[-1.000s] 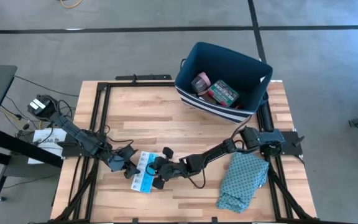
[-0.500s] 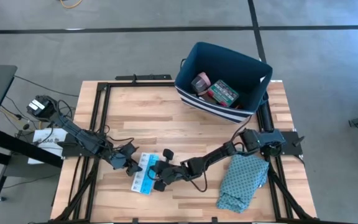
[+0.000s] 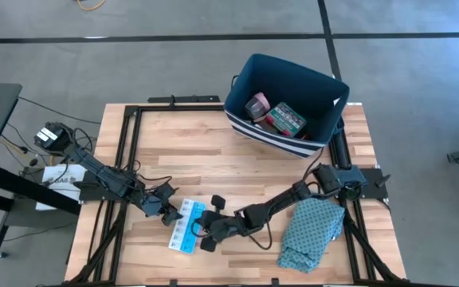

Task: Pick & place medical supplies in basket/bin
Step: Put the white pill organizer into the white bin

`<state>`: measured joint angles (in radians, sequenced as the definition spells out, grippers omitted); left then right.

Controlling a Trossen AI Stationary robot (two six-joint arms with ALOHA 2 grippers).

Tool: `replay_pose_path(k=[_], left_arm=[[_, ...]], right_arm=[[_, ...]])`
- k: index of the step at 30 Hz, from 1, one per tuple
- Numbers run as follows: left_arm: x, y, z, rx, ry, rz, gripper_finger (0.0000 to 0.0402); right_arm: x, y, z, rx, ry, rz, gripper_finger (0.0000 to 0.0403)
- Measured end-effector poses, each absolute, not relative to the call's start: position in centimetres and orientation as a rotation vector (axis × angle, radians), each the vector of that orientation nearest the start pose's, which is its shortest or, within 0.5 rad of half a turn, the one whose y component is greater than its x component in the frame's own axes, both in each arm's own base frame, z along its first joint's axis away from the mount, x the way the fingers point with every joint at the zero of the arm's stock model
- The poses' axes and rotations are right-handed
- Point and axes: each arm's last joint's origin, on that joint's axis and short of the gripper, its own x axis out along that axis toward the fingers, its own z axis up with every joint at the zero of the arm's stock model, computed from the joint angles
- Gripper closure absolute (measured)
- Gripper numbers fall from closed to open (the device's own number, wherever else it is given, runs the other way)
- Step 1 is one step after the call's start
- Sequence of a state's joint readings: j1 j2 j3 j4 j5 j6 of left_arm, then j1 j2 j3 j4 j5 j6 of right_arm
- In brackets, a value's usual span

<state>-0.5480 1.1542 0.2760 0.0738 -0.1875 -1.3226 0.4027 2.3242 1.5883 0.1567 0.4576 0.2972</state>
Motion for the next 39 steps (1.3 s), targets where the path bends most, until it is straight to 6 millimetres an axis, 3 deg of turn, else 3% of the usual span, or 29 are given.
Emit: replay_pose_path(k=[5,16,39], left_arm=[[15.9,-9.0,12.5,-0.945,0.835,0.199,0.0171],[15.9,-9.0,12.6,-0.945,0.833,0.202,0.0171],[16.7,-9.5,13.6,-1.084,0.71,0.152,0.0171]], right_arm=[[46.0,18.6,11.5,0.101,0.587,-0.169,0.0403],[45.6,18.4,11.3,0.115,0.634,-0.195,0.0403],[45.1,18.1,9.8,0.079,0.715,-0.216,0.0403]])
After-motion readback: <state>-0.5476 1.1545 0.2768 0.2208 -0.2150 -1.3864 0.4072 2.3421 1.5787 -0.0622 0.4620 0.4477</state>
